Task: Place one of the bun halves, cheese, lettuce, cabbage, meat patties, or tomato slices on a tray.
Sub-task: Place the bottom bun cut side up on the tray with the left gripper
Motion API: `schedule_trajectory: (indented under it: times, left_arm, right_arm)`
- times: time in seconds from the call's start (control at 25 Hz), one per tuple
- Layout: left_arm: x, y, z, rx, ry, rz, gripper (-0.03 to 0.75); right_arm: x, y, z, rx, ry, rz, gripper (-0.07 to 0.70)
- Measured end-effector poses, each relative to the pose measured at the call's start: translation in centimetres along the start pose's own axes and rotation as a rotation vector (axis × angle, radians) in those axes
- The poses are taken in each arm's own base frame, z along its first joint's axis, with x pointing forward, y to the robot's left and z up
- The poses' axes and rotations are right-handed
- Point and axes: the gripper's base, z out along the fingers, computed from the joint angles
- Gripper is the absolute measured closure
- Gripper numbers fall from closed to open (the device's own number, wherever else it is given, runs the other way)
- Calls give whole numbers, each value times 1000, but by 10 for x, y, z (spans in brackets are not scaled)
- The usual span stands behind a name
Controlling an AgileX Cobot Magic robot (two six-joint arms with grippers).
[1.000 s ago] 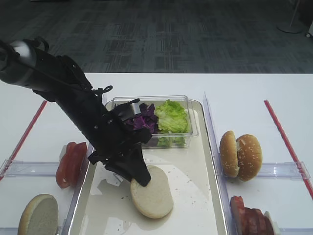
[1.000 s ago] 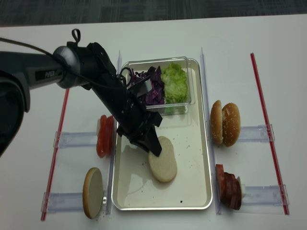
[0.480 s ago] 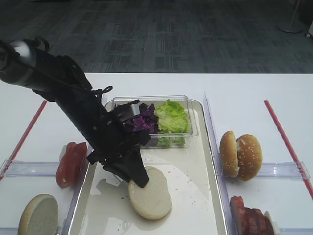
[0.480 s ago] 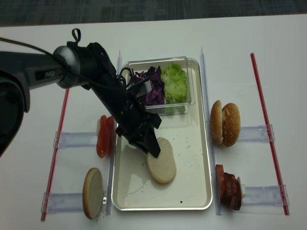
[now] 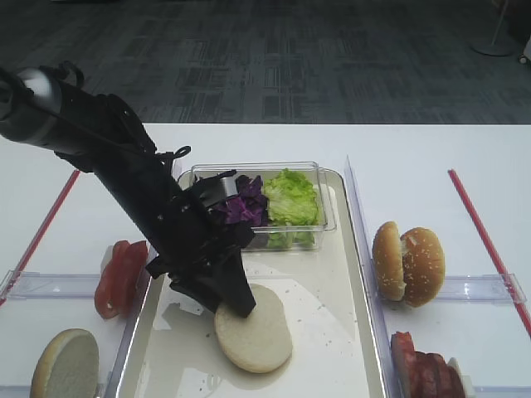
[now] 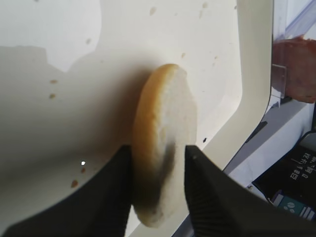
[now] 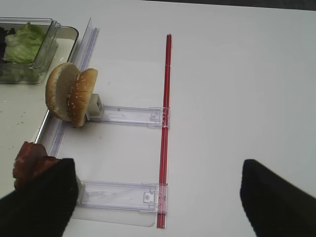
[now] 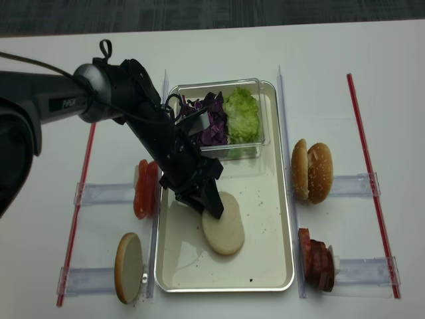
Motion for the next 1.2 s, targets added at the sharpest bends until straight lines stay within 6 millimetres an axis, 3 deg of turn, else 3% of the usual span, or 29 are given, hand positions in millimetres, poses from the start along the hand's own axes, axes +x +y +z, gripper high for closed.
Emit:
schedule_trajectory:
  times: [0.36,0.68,0.92,1.2]
  left_arm:
    - [1,2,0,-21,12,10,439]
    - [1,2,0,-24,14,11,279]
    - [1,3,-1,-40,18,23,264]
    - [-14,-1,-19,-144,-10,48,264]
  right_arm:
    - [0,0,0,0,0,0,-46]
    - [0,0,0,0,0,0,-46]
    - [0,0,0,0,0,0,-46]
    - [0,0,0,0,0,0,-46]
